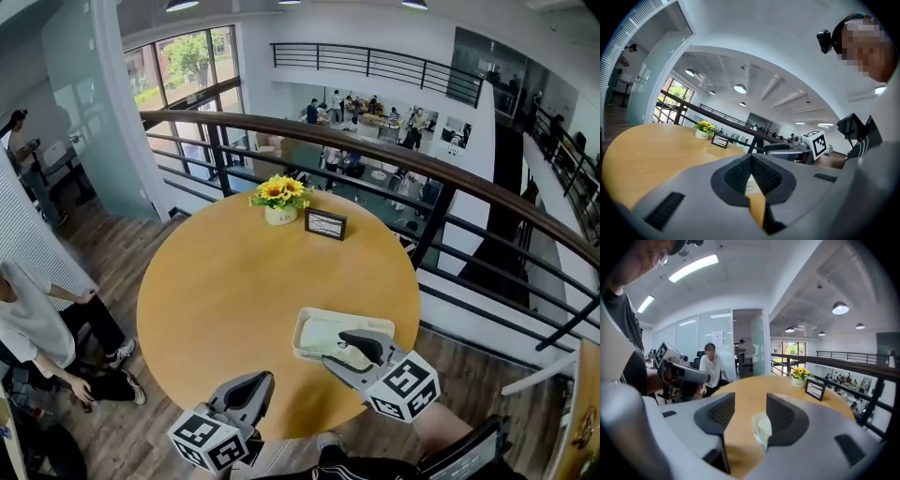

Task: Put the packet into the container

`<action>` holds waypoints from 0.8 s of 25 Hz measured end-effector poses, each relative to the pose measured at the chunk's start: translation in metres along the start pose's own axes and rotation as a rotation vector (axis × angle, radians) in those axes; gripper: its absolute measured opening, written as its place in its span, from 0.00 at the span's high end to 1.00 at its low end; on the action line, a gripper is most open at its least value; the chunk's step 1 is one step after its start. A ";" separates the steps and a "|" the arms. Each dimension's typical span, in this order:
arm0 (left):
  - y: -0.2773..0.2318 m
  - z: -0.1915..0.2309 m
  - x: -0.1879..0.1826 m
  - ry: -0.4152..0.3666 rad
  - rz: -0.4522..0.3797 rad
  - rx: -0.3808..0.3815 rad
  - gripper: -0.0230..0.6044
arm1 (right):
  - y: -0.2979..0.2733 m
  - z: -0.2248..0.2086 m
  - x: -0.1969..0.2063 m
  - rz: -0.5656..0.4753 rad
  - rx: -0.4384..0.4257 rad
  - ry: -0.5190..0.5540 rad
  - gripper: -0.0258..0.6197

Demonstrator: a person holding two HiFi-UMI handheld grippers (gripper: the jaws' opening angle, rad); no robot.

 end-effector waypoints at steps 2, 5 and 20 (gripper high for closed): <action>0.006 -0.013 -0.003 -0.022 -0.002 0.026 0.96 | 0.021 0.019 -0.004 -0.098 -0.020 -0.043 0.69; 0.016 -0.026 -0.007 -0.056 -0.003 0.073 0.96 | 0.048 0.047 -0.005 -0.251 -0.006 -0.109 0.82; 0.080 -0.064 0.018 -0.142 0.002 0.194 0.96 | 0.091 0.155 0.015 -0.410 0.015 -0.174 0.95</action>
Point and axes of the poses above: the fingertips, and each gripper's own axes: y backward along the fingers, z to its left, x out of its underside, the point moved 7 cm from there along y, backward along the fingers, and after that the axes turned 6 degrees about z, right-handed, at the moved point
